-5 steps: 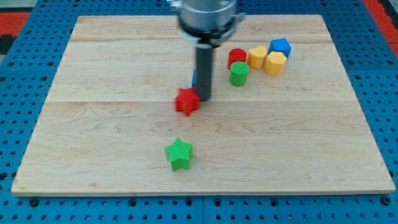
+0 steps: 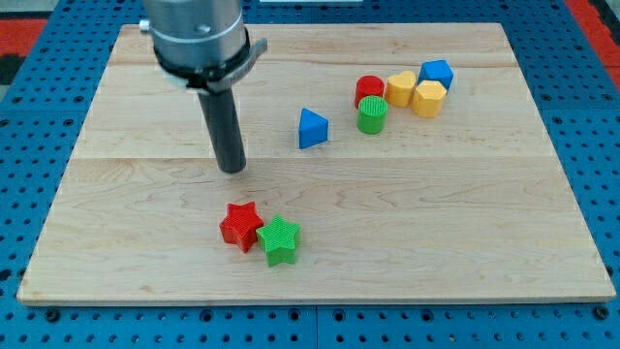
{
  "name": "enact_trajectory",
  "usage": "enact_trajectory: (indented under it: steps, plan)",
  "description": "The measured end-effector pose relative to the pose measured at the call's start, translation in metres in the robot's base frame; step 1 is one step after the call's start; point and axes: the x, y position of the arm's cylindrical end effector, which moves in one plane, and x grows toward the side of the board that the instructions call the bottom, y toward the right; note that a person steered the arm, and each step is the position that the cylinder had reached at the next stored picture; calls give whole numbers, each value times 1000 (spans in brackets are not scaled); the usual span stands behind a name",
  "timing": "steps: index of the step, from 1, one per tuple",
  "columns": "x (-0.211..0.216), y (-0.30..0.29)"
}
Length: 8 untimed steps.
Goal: Move the blue triangle right side of the green star
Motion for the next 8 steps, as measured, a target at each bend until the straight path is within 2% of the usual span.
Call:
enact_trajectory:
  steps: [5,7,8]
  plan:
    - [-11,-11]
    - [-47,-18]
    - [-31,-22]
